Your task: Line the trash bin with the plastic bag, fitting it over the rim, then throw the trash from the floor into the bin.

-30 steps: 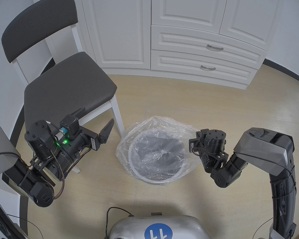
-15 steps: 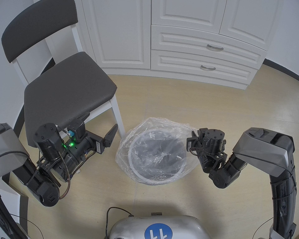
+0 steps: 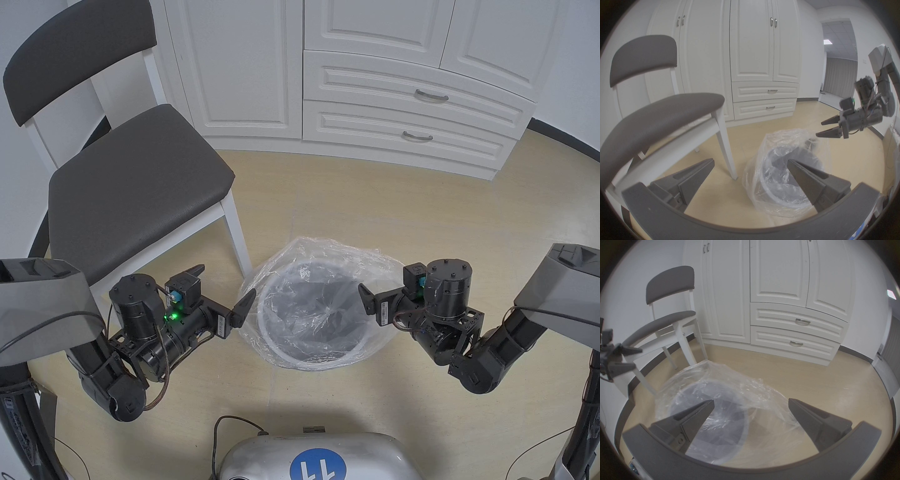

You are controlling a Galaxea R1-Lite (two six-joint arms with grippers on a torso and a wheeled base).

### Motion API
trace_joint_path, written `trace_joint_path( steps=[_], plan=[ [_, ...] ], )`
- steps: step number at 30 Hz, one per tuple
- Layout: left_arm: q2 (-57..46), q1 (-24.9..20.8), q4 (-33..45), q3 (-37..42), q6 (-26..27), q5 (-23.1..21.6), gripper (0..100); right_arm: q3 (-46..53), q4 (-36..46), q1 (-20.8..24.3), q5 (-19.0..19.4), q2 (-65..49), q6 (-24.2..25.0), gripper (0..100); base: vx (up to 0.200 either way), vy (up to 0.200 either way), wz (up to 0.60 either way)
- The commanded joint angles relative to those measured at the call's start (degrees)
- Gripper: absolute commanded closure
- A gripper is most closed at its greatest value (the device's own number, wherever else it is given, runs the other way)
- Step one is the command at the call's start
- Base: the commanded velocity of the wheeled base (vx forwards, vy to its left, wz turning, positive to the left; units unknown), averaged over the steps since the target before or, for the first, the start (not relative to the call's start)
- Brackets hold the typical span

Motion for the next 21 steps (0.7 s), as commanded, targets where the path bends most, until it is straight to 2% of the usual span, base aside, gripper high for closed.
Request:
trace_joint_path(
  steps=[1,5,6,9,10,12,21],
  plan=[
    [5.73,-0.23,0.06,-3.7,-5.15,-0.42,0,0.36,7.69,-2.8,2.41,-2.95,1.2,0,0.0,0.0,0.0],
    [5.91,0.74,0.15,-4.93,-8.23,-3.06,0,-2.28,12.35,-3.68,2.85,-2.42,4.18,0,0.0,0.0,0.0],
    [6.26,1.26,0.5,-5.28,-9.72,-4.73,0,-4.65,15.87,-4.03,2.85,-1.54,6.29,0,0.0,0.0,0.0],
    [7.4,1.44,0.76,-6.51,-10.34,-4.82,0,-8.34,19.03,-4.56,2.94,0.48,9.02,0,0.0,0.0,0.0],
    [9.16,1.79,0.76,-8.27,-10.34,-4.55,0,-11.77,20.7,-4.56,2.85,2.85,11.83,0,0.0,0.0,0.0],
    [11.27,2.67,0.85,-9.76,-10.34,-4.46,0,-15.02,22.46,-4.74,2.5,5.67,14.47,0,0.0,0.0,0.0],
    [16.36,5.66,1.29,-13.9,-10.42,-4.99,0,-20.47,23.69,-5.26,2.15,10.5,17.81,0,0.0,0.0,0.0]
  ],
)
